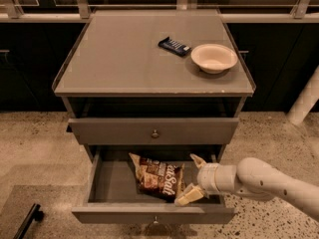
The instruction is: Pick brown chip bag from middle drawer and place on counter
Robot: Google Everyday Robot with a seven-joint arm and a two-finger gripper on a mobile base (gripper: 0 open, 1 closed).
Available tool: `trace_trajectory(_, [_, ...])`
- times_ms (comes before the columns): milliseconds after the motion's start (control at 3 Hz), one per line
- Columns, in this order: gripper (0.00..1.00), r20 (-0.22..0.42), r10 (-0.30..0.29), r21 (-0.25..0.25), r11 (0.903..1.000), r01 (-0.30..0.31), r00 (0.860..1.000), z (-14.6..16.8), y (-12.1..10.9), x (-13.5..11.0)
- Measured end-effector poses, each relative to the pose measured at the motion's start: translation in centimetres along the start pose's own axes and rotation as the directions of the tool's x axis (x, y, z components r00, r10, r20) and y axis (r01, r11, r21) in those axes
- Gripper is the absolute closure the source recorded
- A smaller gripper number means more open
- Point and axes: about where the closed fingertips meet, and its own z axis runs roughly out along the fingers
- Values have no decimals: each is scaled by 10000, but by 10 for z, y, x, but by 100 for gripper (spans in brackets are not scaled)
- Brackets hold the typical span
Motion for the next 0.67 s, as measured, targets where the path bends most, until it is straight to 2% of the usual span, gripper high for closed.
trace_trajectory(667, [0,363,-169,-245,9995,178,9992,47,-10,-8])
